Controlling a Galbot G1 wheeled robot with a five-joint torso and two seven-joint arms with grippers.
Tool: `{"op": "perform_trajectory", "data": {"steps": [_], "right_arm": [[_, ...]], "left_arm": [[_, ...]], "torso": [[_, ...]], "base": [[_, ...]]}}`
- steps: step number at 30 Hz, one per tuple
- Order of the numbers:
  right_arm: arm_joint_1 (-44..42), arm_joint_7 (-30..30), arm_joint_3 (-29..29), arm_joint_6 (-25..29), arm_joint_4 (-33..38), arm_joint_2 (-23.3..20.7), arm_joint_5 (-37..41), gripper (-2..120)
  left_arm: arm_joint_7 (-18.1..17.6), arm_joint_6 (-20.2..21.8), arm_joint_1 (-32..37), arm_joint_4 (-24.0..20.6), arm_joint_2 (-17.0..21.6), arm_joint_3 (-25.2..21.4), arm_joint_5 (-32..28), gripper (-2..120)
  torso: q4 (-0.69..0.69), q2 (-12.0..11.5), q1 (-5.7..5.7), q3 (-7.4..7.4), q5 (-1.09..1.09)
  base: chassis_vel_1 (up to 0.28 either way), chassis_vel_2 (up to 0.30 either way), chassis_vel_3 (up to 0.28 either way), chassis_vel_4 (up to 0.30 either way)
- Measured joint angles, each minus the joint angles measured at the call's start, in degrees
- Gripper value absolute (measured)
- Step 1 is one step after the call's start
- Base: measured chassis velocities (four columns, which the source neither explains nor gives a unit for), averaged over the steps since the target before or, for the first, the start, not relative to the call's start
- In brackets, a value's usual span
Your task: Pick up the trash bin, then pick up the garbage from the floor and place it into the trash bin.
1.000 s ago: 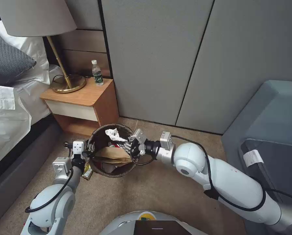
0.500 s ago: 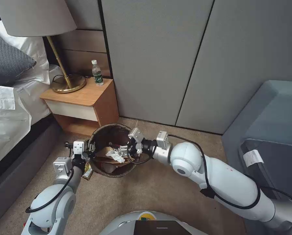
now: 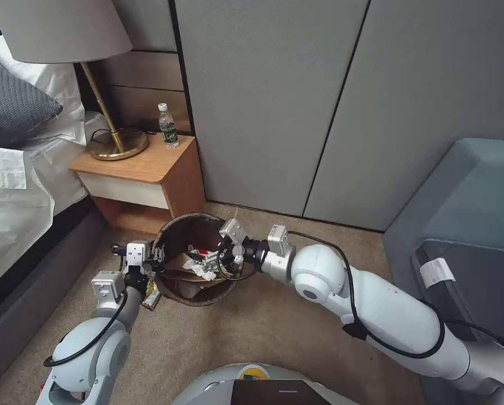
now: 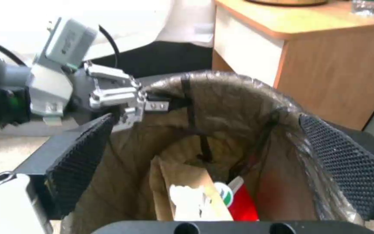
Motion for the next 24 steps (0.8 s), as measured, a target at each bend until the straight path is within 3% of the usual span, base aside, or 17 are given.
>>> {"op": "perform_trajectory", "data": {"steps": [7, 17, 24], "right_arm": [[-1.05, 0.22, 2.43, 0.37, 2.26, -0.39, 1.57, 100], [-8.39, 0.86, 8.29, 7.61, 6.17, -4.08, 0.97, 100], [-14.44, 6.61, 13.60, 12.44, 7.51, -5.02, -1.82, 100]], "left_arm": [[-0.03, -0.01, -0.06, 0.18, -0.01, -0.19, -0.25, 6], [-0.08, -0.05, -0.24, 0.62, -0.10, -0.61, -0.52, 6], [-0.13, -0.07, -0.17, 0.62, -0.21, -1.03, -0.73, 6]], "torso": [[0.00, 0.00, 0.00, 0.00, 0.00], [-0.01, 0.00, 0.00, 0.00, 0.00], [0.01, 0.00, 0.00, 0.00, 0.00]], "base": [[0.000, 0.000, 0.000, 0.000], [0.000, 0.000, 0.000, 0.000], [0.000, 0.000, 0.000, 0.000]]}}
